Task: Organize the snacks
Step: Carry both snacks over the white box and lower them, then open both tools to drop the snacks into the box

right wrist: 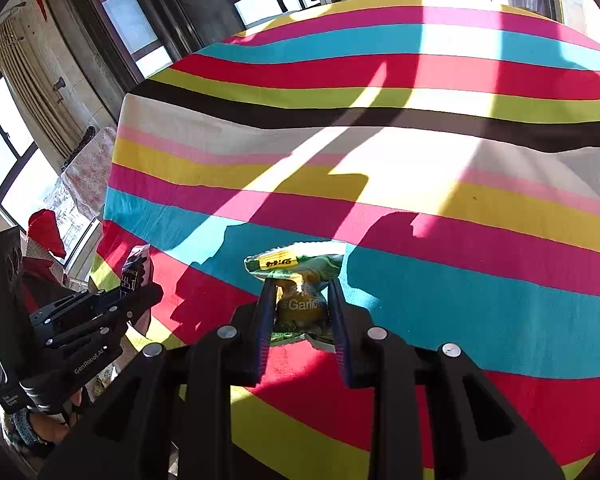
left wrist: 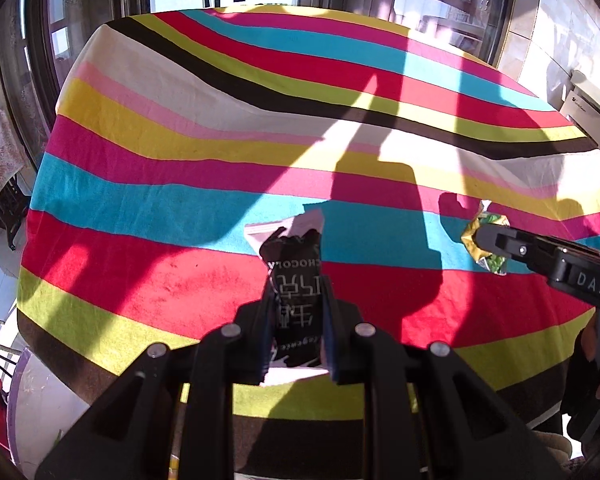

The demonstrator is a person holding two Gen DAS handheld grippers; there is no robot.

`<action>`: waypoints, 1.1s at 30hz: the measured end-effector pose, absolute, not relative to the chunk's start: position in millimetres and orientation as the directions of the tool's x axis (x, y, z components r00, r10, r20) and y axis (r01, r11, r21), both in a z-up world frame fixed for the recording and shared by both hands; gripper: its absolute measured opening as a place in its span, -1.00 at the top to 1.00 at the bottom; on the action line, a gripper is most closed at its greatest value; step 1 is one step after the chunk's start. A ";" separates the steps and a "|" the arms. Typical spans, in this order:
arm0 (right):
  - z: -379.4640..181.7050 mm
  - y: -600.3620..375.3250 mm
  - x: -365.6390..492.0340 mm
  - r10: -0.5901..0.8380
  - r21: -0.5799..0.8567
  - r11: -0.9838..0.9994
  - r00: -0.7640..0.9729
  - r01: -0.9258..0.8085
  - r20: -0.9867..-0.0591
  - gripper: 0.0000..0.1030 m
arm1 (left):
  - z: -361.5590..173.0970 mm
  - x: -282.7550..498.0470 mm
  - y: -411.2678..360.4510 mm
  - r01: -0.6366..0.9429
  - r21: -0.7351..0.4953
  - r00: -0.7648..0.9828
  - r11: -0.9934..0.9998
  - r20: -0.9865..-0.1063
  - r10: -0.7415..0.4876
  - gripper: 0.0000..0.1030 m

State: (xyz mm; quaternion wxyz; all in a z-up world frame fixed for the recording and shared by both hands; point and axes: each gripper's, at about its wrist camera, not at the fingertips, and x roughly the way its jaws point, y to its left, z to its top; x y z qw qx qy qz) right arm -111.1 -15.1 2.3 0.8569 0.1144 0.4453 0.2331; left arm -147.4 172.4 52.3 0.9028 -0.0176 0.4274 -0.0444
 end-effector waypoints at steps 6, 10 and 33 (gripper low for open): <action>9.9 31.4 -122.2 0.536 0.362 0.833 0.443 -0.420 -0.719 0.47 | 51.2 -159.9 215.6 -0.004 -0.185 0.589 0.983 -0.794 -0.147 0.60; 18.7 63.4 -132.6 0.564 0.339 0.795 0.410 -0.503 -0.717 0.47 | 56.2 -170.6 243.1 -0.063 -0.182 0.590 0.981 -0.800 -0.110 0.60; 56.4 205.2 -234.5 0.640 0.148 0.460 0.211 -0.875 -0.739 0.48 | 46.1 -317.3 344.0 -0.315 -0.044 0.494 0.948 -0.861 0.124 0.59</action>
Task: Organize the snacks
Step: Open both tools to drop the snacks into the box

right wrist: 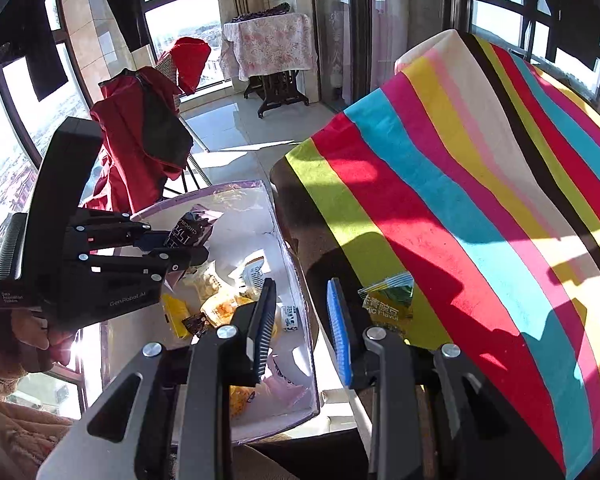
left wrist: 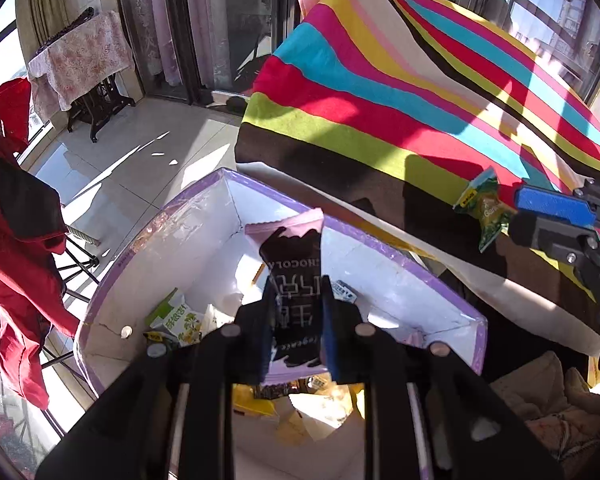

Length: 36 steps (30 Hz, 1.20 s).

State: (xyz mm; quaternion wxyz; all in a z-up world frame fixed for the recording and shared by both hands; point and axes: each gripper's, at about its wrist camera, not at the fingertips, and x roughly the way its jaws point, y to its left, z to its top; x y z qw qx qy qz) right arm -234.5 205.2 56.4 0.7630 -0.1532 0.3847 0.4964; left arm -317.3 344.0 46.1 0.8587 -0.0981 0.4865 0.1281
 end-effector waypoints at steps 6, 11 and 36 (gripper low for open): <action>51.6 217.0 -252.2 0.669 0.206 0.364 0.101 -0.908 -0.736 0.50 | 37.3 -340.8 363.2 -0.373 -0.038 0.466 0.927 -0.872 0.151 0.59; 57.7 169.0 -220.3 0.686 0.246 0.499 0.206 -0.831 -0.698 0.40 | 36.5 -337.6 356.4 -0.368 -0.060 0.488 0.928 -0.862 0.138 0.60; 7.0 211.6 -176.8 0.649 0.261 0.555 0.214 -0.790 -0.730 0.66 | 18.5 -309.2 335.6 -0.326 -0.133 0.501 0.936 -0.864 0.052 0.60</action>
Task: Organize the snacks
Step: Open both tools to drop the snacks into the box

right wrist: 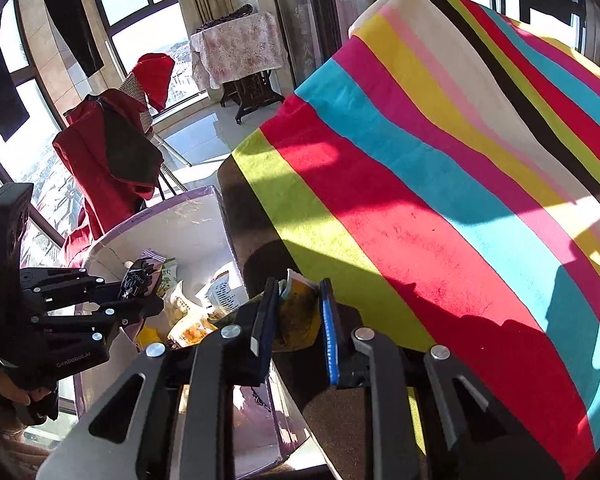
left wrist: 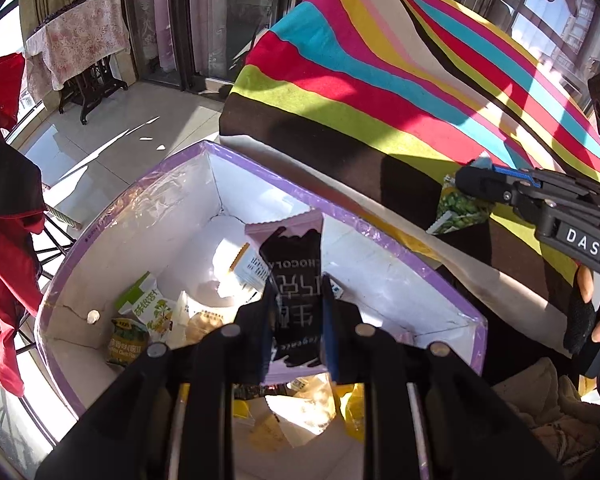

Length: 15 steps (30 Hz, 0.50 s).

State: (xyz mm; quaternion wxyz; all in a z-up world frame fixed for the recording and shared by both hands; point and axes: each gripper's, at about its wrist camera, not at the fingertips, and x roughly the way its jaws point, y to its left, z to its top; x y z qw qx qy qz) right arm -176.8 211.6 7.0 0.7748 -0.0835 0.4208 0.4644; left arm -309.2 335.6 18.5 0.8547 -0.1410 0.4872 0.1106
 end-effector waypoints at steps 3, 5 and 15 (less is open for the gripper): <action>7.7 206.8 -175.5 0.683 0.332 0.542 0.174 -0.772 -0.710 0.70 | 15.0 -311.6 337.9 -0.337 -0.142 0.496 0.931 -0.867 0.047 0.60; 14.1 205.0 -179.7 0.718 0.391 0.511 0.130 -0.765 -0.684 0.75 | 13.9 -313.5 339.3 -0.338 -0.135 0.489 0.932 -0.871 0.051 0.60; 18.1 247.0 -253.9 0.672 0.351 0.289 -0.073 -0.891 -0.737 0.14 | 15.5 -343.7 369.8 -0.422 -0.027 0.435 0.906 -0.883 0.176 0.46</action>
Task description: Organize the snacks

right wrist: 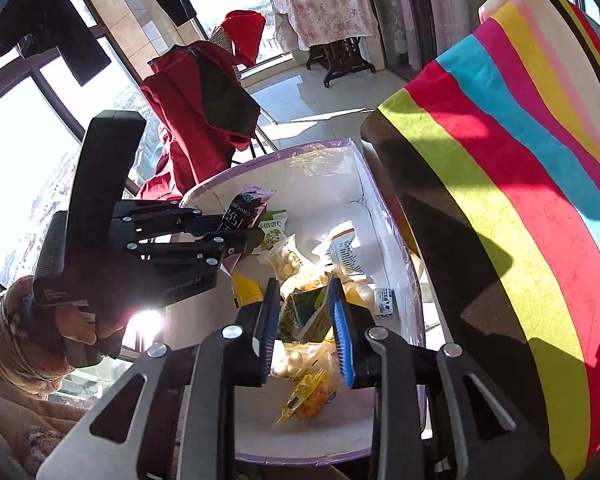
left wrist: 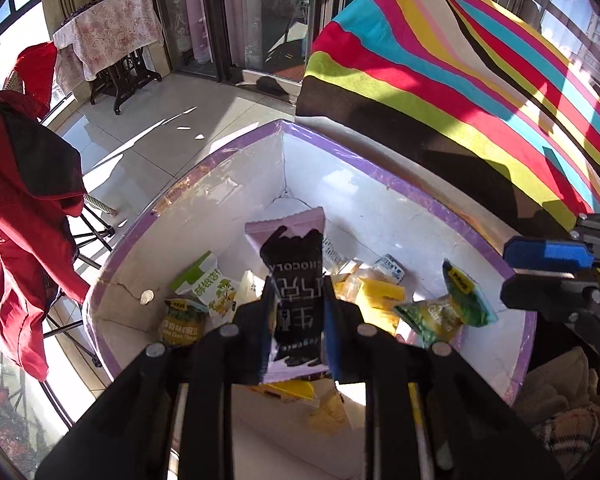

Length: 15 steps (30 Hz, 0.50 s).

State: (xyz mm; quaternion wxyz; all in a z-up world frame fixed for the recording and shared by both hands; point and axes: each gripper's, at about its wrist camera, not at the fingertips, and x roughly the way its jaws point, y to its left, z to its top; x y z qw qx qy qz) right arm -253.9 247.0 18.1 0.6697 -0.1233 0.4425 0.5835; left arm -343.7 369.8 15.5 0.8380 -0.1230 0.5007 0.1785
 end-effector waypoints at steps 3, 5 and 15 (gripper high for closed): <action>24.9 241.6 -263.8 0.683 0.286 0.287 -0.014 -0.914 -0.730 -0.55 | 29.8 -356.2 373.5 -0.453 0.037 0.475 0.891 -0.835 0.276 -0.47; 28.3 238.2 -262.6 0.676 0.265 0.309 0.015 -0.914 -0.737 -0.58 | 52.8 -366.3 367.4 -0.449 0.042 0.572 0.892 -0.754 0.323 -0.55; 34.8 235.9 -237.0 0.460 0.355 0.515 -0.099 -0.781 -0.883 -0.69 | 93.1 -358.3 342.5 -0.445 0.051 0.613 0.894 -0.711 0.346 -0.97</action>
